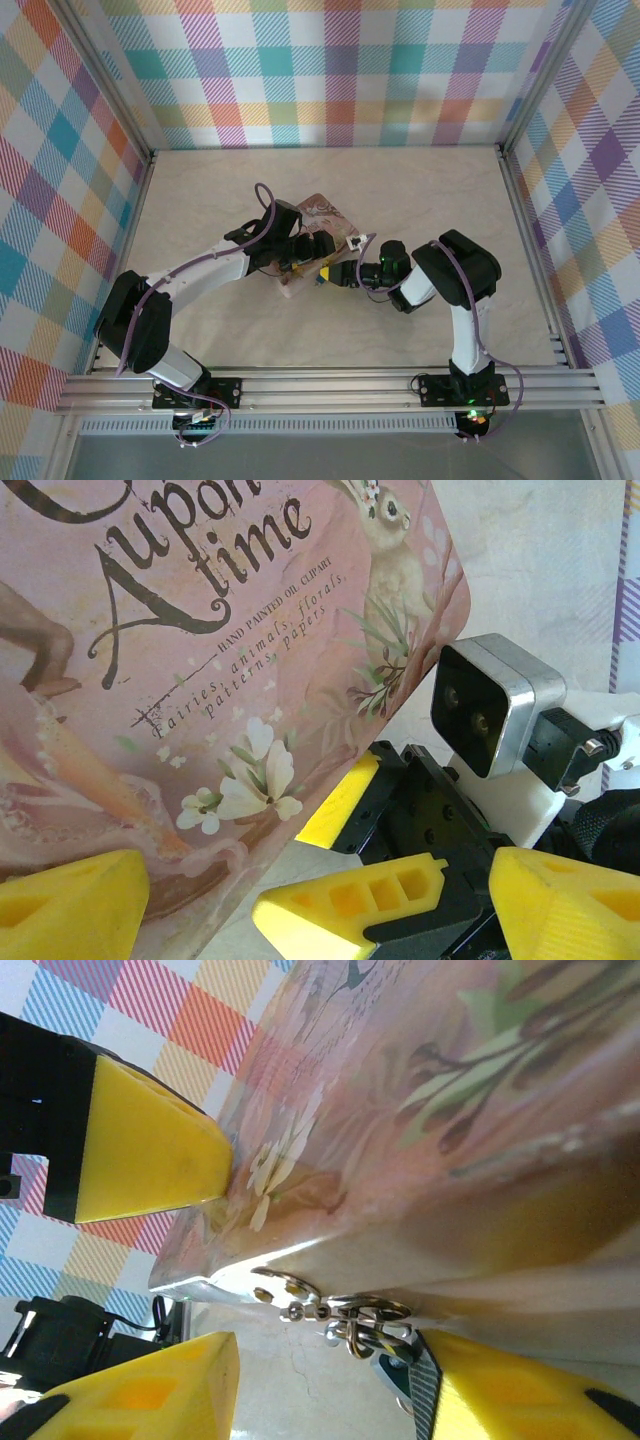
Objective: Unlock the padlock with the key
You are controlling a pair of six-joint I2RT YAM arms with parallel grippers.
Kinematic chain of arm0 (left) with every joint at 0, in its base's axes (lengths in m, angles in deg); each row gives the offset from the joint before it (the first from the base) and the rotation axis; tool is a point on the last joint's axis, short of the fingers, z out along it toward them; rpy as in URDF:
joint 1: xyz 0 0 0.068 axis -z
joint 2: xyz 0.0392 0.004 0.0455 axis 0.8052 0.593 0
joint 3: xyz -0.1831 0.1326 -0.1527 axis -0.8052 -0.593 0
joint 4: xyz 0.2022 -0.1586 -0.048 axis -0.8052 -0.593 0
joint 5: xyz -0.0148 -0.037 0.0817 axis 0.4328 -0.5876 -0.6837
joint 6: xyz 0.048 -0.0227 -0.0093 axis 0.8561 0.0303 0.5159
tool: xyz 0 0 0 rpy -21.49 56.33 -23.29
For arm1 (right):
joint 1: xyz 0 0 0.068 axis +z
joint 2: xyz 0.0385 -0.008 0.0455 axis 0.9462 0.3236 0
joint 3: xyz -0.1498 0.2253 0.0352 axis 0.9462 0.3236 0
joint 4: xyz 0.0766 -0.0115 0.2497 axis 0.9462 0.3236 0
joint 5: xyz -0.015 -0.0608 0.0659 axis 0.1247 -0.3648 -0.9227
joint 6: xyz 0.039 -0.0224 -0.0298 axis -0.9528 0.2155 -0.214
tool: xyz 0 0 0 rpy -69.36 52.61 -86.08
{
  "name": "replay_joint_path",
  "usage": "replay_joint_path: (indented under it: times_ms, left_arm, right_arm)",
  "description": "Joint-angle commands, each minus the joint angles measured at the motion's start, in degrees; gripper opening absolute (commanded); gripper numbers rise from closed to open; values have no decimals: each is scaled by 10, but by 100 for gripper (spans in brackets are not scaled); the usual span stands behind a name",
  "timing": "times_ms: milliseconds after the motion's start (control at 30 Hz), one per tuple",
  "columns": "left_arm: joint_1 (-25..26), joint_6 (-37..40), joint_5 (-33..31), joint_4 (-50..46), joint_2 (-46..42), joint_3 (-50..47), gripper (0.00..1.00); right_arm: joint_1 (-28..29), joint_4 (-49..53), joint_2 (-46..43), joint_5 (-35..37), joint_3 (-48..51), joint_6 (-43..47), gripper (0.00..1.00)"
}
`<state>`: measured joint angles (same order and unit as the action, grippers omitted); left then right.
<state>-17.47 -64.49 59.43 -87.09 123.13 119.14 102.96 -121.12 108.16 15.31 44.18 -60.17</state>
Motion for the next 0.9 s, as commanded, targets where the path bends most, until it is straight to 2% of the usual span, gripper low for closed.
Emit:
replay_joint_path:
  times_ms: [0,867]
  left_arm:
    - [14,-8,9,-40,6,-3,89]
    - [14,-7,8,-40,5,-6,89]
  right_arm:
    - [5,-49,-1,-33,4,-1,45]
    - [3,-27,-5,-10,18,14,20]
